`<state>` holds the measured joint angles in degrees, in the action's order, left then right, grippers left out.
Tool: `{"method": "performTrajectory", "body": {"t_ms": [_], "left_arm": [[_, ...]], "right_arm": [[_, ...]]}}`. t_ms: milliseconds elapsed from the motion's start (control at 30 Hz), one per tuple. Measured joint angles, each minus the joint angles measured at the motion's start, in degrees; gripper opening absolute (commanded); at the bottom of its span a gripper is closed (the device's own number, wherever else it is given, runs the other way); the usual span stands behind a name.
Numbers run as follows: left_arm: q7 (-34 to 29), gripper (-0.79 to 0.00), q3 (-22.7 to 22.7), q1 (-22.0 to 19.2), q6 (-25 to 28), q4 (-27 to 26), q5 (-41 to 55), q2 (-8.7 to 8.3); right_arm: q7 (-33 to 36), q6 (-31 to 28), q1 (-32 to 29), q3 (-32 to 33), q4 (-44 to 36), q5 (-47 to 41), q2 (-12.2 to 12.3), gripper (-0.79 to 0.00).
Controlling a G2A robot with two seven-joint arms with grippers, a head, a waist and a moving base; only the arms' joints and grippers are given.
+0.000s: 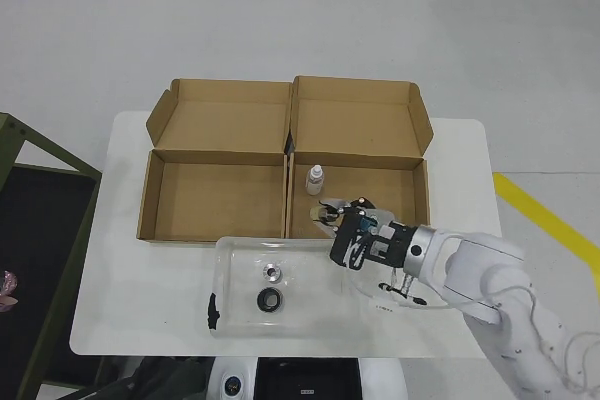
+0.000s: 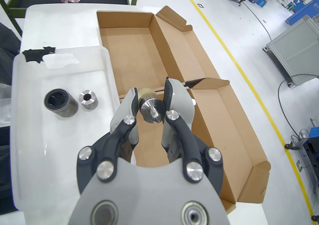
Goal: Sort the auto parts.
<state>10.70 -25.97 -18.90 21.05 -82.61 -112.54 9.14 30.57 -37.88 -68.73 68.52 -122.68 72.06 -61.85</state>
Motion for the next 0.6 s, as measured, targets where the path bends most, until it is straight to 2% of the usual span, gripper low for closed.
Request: {"method": "performTrajectory", "body": {"t_ms": [233, 600], "left_arm": [[0.0, 0.0, 0.0, 0.0, 0.0, 0.0, 0.0, 0.0], [0.0, 0.0, 0.0, 0.0, 0.0, 0.0, 0.0, 0.0]], "right_arm": [[0.96, 0.8, 3.97, -0.3, 6.1, -4.49, -0.29, -0.785], [4.28, 0.99, 12.12, -5.6, 20.88, -6.05, -1.37, -0.785]]}}
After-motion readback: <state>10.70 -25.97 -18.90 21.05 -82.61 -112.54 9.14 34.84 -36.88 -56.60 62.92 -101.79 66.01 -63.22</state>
